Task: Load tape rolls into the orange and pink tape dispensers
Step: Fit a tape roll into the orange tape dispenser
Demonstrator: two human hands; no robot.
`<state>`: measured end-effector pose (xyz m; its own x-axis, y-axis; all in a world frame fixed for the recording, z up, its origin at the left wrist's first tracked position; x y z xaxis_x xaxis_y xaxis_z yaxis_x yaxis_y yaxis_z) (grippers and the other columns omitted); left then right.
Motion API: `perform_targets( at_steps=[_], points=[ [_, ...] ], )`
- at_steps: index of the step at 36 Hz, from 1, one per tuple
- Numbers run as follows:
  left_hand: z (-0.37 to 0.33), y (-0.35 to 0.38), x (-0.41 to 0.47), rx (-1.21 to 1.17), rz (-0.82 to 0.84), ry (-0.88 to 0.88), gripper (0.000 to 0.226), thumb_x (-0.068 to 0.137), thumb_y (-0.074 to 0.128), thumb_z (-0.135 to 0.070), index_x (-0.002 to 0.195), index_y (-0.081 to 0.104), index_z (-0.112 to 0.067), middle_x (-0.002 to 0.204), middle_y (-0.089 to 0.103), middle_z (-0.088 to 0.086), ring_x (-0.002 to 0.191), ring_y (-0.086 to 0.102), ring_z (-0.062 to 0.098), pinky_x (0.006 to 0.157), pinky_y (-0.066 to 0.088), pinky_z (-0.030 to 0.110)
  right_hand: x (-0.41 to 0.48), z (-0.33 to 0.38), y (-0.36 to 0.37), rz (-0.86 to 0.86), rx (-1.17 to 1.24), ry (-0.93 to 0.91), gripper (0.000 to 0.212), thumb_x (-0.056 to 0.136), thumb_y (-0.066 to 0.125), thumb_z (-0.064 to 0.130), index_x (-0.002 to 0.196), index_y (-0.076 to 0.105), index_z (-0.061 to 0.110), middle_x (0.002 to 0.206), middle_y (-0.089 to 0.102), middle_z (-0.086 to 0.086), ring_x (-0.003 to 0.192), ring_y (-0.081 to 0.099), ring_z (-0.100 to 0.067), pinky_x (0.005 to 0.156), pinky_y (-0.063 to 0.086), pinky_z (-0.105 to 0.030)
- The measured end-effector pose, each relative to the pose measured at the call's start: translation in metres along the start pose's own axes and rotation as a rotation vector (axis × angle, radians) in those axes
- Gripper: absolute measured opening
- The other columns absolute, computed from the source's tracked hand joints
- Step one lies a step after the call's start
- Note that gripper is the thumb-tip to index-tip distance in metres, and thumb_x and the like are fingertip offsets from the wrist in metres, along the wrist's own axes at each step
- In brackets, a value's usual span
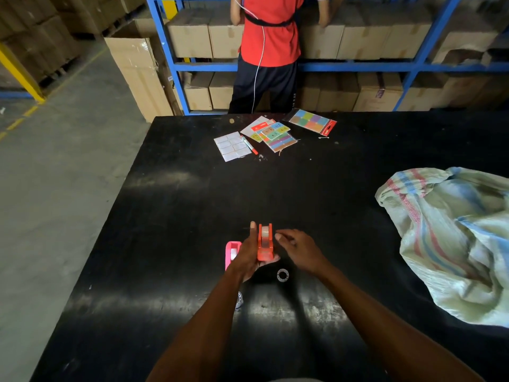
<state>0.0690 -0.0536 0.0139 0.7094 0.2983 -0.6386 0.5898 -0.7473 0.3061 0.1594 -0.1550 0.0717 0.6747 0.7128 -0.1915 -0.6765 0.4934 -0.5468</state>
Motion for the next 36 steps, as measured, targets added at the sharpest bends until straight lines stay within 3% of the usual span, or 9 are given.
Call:
perform_targets(
  at_steps=[5, 7, 11, 13, 16, 18, 23, 29, 36],
  points=[
    [0.003, 0.001, 0.004, 0.125, -0.029, 0.078, 0.06, 0.094, 0.042, -0.063, 0.112, 0.06, -0.009, 0.1, 0.076, 0.016, 0.091, 0.074, 0.033, 0.083, 0.059, 0.052, 0.004, -0.011, 0.016, 0.084, 0.067, 0.028, 0.025, 0.099, 0.054, 0.027, 0.116, 0.073, 0.024, 0.106, 0.077, 0.001, 0.094, 0.073, -0.01, 0.089, 0.058, -0.034],
    [0.004, -0.001, 0.004, 0.184, -0.086, 0.093, 0.044, 0.1, 0.04, -0.052, 0.102, 0.061, -0.014, 0.089, 0.076, 0.01, 0.078, 0.075, 0.023, 0.072, 0.062, 0.042, 0.005, -0.018, 0.021, 0.075, 0.088, 0.056, 0.023, 0.099, 0.056, 0.026, 0.109, 0.075, 0.019, 0.095, 0.078, -0.005, 0.085, 0.075, -0.016, 0.08, 0.06, -0.042],
    [0.011, -0.008, 0.013, 0.306, -0.154, 0.102, 0.054, 0.104, 0.032, -0.044, 0.102, 0.068, -0.004, 0.083, 0.071, 0.013, 0.06, 0.069, 0.013, 0.048, 0.052, 0.02, 0.003, -0.028, 0.031, 0.077, 0.152, 0.118, 0.022, 0.1, 0.055, 0.018, 0.113, 0.071, 0.024, 0.095, 0.078, -0.007, 0.076, 0.076, -0.02, 0.064, 0.062, -0.035],
    [0.017, -0.012, 0.016, 0.34, -0.203, 0.102, 0.052, 0.105, 0.03, -0.041, 0.096, 0.068, -0.008, 0.079, 0.069, 0.011, 0.056, 0.065, 0.011, 0.044, 0.049, 0.018, 0.004, -0.035, 0.034, 0.058, 0.154, 0.14, 0.026, 0.098, 0.057, 0.02, 0.119, 0.07, 0.027, 0.096, 0.078, -0.003, 0.077, 0.076, -0.017, 0.07, 0.062, -0.037],
    [0.029, -0.014, 0.02, 0.341, -0.248, 0.046, 0.05, 0.105, 0.03, -0.042, 0.084, 0.068, -0.019, 0.083, 0.072, 0.01, 0.07, 0.069, 0.02, 0.064, 0.058, 0.03, 0.007, -0.042, 0.037, 0.022, 0.033, 0.14, 0.027, 0.096, 0.06, 0.026, 0.12, 0.072, 0.024, 0.106, 0.076, 0.004, 0.094, 0.071, -0.01, 0.086, 0.055, -0.031],
    [0.035, -0.015, 0.023, 0.351, -0.255, 0.019, 0.049, 0.105, 0.03, -0.044, 0.087, 0.069, -0.019, 0.092, 0.074, 0.013, 0.081, 0.072, 0.026, 0.076, 0.061, 0.039, 0.008, -0.046, 0.041, 0.02, 0.014, 0.161, 0.026, 0.096, 0.058, 0.028, 0.118, 0.072, 0.025, 0.105, 0.077, 0.002, 0.094, 0.071, -0.014, 0.085, 0.055, -0.033],
    [0.045, -0.018, 0.033, 0.297, -0.27, 0.008, 0.039, 0.104, 0.039, -0.036, 0.111, 0.064, -0.007, 0.101, 0.07, 0.018, 0.077, 0.069, 0.022, 0.05, 0.055, 0.024, 0.016, -0.063, 0.053, 0.027, -0.035, 0.197, 0.026, 0.096, 0.055, 0.024, 0.114, 0.073, 0.02, 0.104, 0.077, -0.002, 0.094, 0.071, -0.019, 0.082, 0.053, -0.029],
    [0.082, -0.047, 0.084, 0.397, -0.374, 0.023, 0.033, 0.091, 0.056, -0.042, 0.104, 0.071, -0.016, 0.102, 0.074, 0.016, 0.094, 0.071, 0.035, 0.09, 0.056, 0.054, 0.025, -0.084, 0.064, -0.002, -0.032, 0.263, 0.023, 0.096, 0.053, 0.03, 0.101, 0.075, 0.024, 0.083, 0.074, 0.005, 0.075, 0.066, -0.013, 0.071, 0.053, -0.03],
    [0.056, -0.038, 0.06, 0.501, -0.545, 0.043, 0.026, 0.094, 0.06, -0.022, 0.114, 0.071, -0.01, 0.112, 0.072, 0.014, 0.101, 0.069, 0.032, 0.094, 0.054, 0.044, 0.03, -0.091, 0.07, -0.018, -0.075, 0.318, 0.032, 0.09, 0.053, 0.037, 0.11, 0.074, 0.024, 0.1, 0.078, -0.004, 0.094, 0.072, -0.023, 0.078, 0.056, -0.036]
  ],
)
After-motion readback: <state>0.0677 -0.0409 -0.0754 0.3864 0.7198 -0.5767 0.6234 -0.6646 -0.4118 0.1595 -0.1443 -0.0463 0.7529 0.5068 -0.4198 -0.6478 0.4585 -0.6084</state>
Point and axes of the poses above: each hand's wrist, its own x-axis towards the middle knuckle, its own y-axis out of the palm, z = x × y, the point moved 7 cm from there along x, towards the middle knuckle
